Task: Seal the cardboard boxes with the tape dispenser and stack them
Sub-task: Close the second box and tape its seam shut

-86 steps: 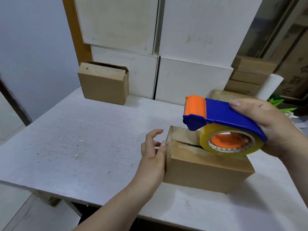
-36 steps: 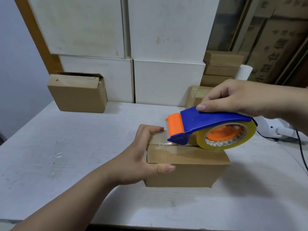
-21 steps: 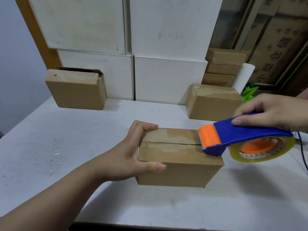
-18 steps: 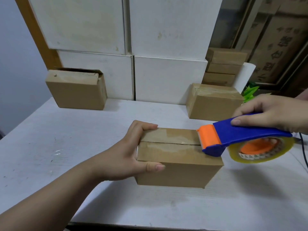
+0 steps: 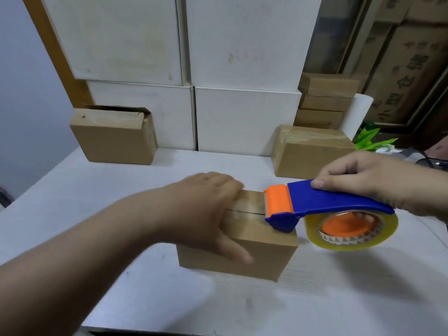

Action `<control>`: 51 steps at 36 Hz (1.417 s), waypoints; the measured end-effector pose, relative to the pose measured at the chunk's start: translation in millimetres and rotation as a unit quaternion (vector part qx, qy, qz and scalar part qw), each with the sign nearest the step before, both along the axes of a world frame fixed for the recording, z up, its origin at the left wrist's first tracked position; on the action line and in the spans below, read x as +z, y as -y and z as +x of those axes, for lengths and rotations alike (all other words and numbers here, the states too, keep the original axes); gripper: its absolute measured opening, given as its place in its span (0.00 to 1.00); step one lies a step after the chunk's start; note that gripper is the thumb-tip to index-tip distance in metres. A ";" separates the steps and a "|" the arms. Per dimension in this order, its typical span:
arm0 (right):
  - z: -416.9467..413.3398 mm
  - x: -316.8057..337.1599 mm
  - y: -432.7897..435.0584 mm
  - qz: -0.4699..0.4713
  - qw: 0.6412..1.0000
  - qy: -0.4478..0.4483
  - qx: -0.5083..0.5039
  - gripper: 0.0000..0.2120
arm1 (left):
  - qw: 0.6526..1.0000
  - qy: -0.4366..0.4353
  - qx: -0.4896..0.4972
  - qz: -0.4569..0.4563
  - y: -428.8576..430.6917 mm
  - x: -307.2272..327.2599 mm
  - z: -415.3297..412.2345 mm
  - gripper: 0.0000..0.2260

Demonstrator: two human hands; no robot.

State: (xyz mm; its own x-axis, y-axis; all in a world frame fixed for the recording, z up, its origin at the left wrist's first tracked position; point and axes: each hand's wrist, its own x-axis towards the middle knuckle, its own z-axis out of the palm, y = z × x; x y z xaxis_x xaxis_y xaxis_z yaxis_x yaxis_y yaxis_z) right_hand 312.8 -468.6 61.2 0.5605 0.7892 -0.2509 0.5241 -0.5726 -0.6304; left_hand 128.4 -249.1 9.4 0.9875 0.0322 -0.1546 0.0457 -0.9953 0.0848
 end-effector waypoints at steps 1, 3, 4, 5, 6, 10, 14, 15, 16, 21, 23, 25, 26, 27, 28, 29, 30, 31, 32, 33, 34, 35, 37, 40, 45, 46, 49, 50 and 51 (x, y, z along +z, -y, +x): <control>0.1 -0.1 0.0 0.001 1.000 -0.001 0.001 0.22 | 1.000 -0.003 -0.002 -0.012 8.2 -3.4 5.9 0.49; 0.0 -0.4 0.4 0.002 1.000 -0.001 0.002 0.22 | 1.000 0.008 0.002 -0.026 16.8 -12.0 13.0 0.50; -0.1 -0.5 0.7 0.001 1.000 -0.003 0.003 0.21 | 0.999 0.020 0.004 -0.030 17.6 -15.7 13.9 0.49; 0.0 -0.7 1.4 -0.001 1.000 -0.006 0.004 0.20 | 0.999 0.032 0.007 -0.035 16.6 -18.9 13.3 0.48; 0.6 -0.9 2.3 -0.002 1.000 -0.008 0.006 0.20 | 0.998 0.039 0.009 -0.041 15.2 -21.2 12.6 0.47; 6.2 -2.7 6.7 0.002 1.000 -0.010 0.013 0.22 | 0.997 0.048 0.011 -0.060 12.9 -23.2 11.8 0.46; 11.2 -6.3 9.2 0.010 0.999 -0.015 0.030 0.23 | 0.997 0.043 0.012 -0.065 11.2 -23.5 12.4 0.46; 12.5 -7.1 9.5 0.014 0.999 -0.016 0.035 0.23 | 0.997 0.041 0.014 -0.064 11.2 -23.7 12.0 0.47; 14.1 -7.7 9.7 0.017 0.999 -0.017 0.039 0.23 | 0.997 0.039 0.015 -0.063 11.4 -23.7 11.8 0.47; 30.9 -11.1 27.1 0.041 0.998 -0.025 0.041 0.30 | 0.997 0.052 0.018 -0.056 10.4 -24.8 10.9 0.46; 39.8 -14.7 41.4 0.047 0.998 -0.030 0.028 0.39 | 0.997 0.054 0.015 -0.055 9.5 -26.2 11.0 0.47; 46.0 -19.7 55.2 0.055 0.997 -0.046 0.012 0.42 | 0.998 0.049 0.016 -0.048 8.7 -27.4 11.3 0.48; 48.2 -22.8 60.9 0.061 0.997 -0.051 0.010 0.42 | 0.998 0.045 0.016 -0.044 8.4 -27.8 11.8 0.48; 49.9 -26.2 65.1 0.066 0.996 -0.053 0.010 0.42 | 0.998 0.041 0.017 -0.041 8.2 -27.9 12.2 0.49; 50.8 -29.4 68.3 0.071 0.996 -0.056 0.011 0.42 | 0.998 0.038 0.019 -0.038 8.2 -28.0 12.6 0.50; 51.0 -32.1 70.3 0.075 0.995 -0.060 0.011 0.41 | 0.999 0.035 0.020 -0.036 8.1 -27.9 12.7 0.50; 51.1 -35.1 71.8 0.081 0.995 -0.064 0.008 0.41 | 0.999 0.034 0.021 -0.034 8.1 -28.1 12.9 0.51; 51.5 -38.0 72.9 0.087 0.994 -0.068 0.005 0.40 | 0.999 0.033 0.022 -0.033 8.2 -28.3 13.0 0.51; 51.8 -40.7 74.0 0.091 0.993 -0.073 0.004 0.40 | 0.999 0.034 0.023 -0.032 8.0 -28.8 12.7 0.51; 52.7 -42.9 76.0 0.094 0.993 -0.077 0.004 0.40 | 0.999 0.035 0.023 -0.032 7.8 -29.2 12.5 0.51; 54.0 -44.8 78.7 0.095 0.993 -0.077 0.003 0.39 | 0.999 0.036 0.022 -0.032 7.5 -29.5 12.3 0.51; 54.8 -46.0 81.6 0.095 0.993 -0.072 0.002 0.39 | 0.999 0.037 0.022 -0.031 7.5 -29.6 12.2 0.51; 55.5 -47.2 87.4 0.092 0.993 -0.071 -0.005 0.39 | 0.999 0.038 0.021 -0.030 7.3 -30.0 12.4 0.51; 51.8 -47.5 90.2 0.085 0.994 -0.073 -0.014 0.38 | 0.998 0.039 0.023 -0.032 6.9 -30.0 13.6 0.51; 40.0 -45.2 72.3 0.041 0.998 -0.038 -0.002 0.21 | 0.998 0.040 0.026 -0.035 7.2 -30.3 13.1 0.50; 38.0 -43.6 68.2 0.022 0.999 -0.032 0.001 0.19 | 0.998 0.040 0.026 -0.034 7.5 -30.1 12.9 0.50; 31.7 -35.5 55.2 -0.022 1.000 -0.018 0.004 0.20 | 0.998 0.038 0.027 -0.033 8.2 -29.4 12.8 0.51; 30.5 -32.7 50.8 -0.034 0.999 -0.012 0.001 0.19 | 0.998 0.038 0.028 -0.033 8.2 -29.2 12.8 0.51; 29.2 -29.7 46.3 -0.046 0.999 -0.003 -0.001 0.17 | 0.998 0.038 0.028 -0.034 8.0 -29.4 12.9 0.51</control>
State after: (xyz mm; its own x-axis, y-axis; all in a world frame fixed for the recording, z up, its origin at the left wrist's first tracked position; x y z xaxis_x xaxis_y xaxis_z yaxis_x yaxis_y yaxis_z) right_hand 342.1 -514.9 31.4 0.5599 0.7622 -0.3248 0.5198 -0.6284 -0.5787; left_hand 141.2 -257.1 -19.9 0.9933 0.0807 -0.0826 0.0929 -0.9833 0.1566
